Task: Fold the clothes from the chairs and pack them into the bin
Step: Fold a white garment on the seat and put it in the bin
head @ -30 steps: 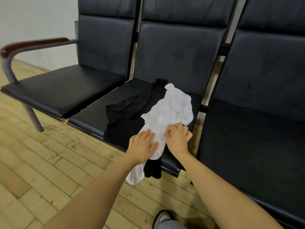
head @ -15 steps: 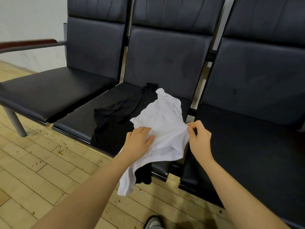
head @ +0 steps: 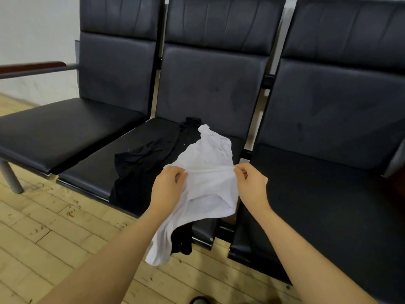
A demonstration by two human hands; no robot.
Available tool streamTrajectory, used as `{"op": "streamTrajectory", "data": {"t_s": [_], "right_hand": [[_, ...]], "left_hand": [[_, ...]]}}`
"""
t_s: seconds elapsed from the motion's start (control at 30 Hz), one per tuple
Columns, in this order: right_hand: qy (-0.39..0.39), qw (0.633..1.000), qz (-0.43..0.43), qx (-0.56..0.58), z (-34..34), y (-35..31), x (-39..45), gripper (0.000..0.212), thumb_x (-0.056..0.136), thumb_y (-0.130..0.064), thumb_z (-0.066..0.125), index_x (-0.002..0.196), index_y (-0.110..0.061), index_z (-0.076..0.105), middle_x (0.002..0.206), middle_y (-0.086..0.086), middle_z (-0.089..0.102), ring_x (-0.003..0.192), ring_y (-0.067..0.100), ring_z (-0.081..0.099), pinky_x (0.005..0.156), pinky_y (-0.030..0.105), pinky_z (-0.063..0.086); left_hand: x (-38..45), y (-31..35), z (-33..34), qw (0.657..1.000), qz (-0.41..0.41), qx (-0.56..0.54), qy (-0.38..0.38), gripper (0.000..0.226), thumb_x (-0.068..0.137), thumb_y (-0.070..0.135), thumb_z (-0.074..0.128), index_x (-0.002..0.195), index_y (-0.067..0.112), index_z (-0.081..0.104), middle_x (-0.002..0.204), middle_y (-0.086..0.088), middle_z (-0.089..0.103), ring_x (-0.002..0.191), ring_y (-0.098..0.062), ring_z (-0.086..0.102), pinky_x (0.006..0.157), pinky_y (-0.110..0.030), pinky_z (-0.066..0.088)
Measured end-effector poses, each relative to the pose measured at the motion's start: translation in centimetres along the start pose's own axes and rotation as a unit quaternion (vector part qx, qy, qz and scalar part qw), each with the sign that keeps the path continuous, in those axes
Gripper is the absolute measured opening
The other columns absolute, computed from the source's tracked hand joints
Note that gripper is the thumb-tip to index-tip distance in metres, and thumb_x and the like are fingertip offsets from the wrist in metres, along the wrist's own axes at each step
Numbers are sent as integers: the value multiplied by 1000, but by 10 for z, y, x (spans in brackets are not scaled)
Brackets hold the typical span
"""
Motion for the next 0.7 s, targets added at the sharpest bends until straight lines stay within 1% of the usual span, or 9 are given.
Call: {"op": "streamTrajectory", "data": {"t_s": [0.03,0.1,0.17,0.23,0.33,0.43,0.5,0.63,0.7], "right_hand": [[13,1000,-6,23,-6,-9,4,19,96,-14,49,86,-21,63,78,-8,62,81,12,60,92,38,45],[40,997,-22,54,-20,-31,14,18,96,-13,50,86,-22,62,81,-8,63,79,5,59,80,25,49],[62,995,-44,62,-35,-52,23,18,97,-14,48,89,-24,61,86,-10,61,79,-2,56,69,7,42],[85,992,-64,61,-50,-70,32,17,97,-14,47,92,-23,61,88,-9,60,79,-4,54,66,2,39],[125,984,-74,103,-75,-90,39,19,96,-11,47,89,-21,62,89,-4,63,80,0,56,66,3,41],[161,973,-72,147,-102,-102,38,18,95,-11,48,91,-16,65,91,-1,65,85,7,60,73,13,45],[187,967,-68,160,-122,-104,34,18,95,-10,49,93,-13,67,91,0,66,86,10,61,77,21,49],[229,958,-53,167,-166,-101,18,20,95,-9,47,91,-14,65,85,-7,63,79,2,57,70,15,44],[248,954,-46,161,-189,-97,10,20,95,-8,46,91,-13,64,85,-8,62,79,2,56,69,15,43]], "left_hand": [[4,11,-7,1000,7,-15,9,13,94,19,55,91,12,66,91,4,59,82,-9,56,72,-19,45],[11,35,-22,998,24,-43,29,13,94,18,55,90,12,65,90,4,59,81,-6,55,72,-14,44],[18,59,-36,996,56,-48,53,13,94,16,54,89,11,65,90,4,59,79,-3,53,71,-6,40],[27,82,-50,992,86,-48,76,14,95,16,53,91,11,65,91,2,59,79,-3,52,71,-6,38],[38,115,-65,987,124,-40,98,15,95,18,52,95,11,66,95,-1,61,85,-10,55,77,-18,43],[36,148,-73,979,165,-47,108,16,95,20,53,95,11,67,95,-1,61,86,-14,57,78,-31,48],[30,167,-74,975,190,-53,105,16,95,20,54,96,11,67,95,0,62,85,-13,57,78,-31,49],[13,203,-62,967,232,-70,77,16,94,19,55,97,10,68,96,-2,62,87,-13,56,79,-27,47],[4,221,-53,966,237,-92,54,15,94,18,54,96,10,67,95,-1,60,85,-11,55,77,-19,45]]}}
Point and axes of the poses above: each hand's wrist, its own x-axis towards the middle knuckle, its own z-axis out of the palm, y = z × x, the point moved 5 cm from there along x, towards the middle knuckle
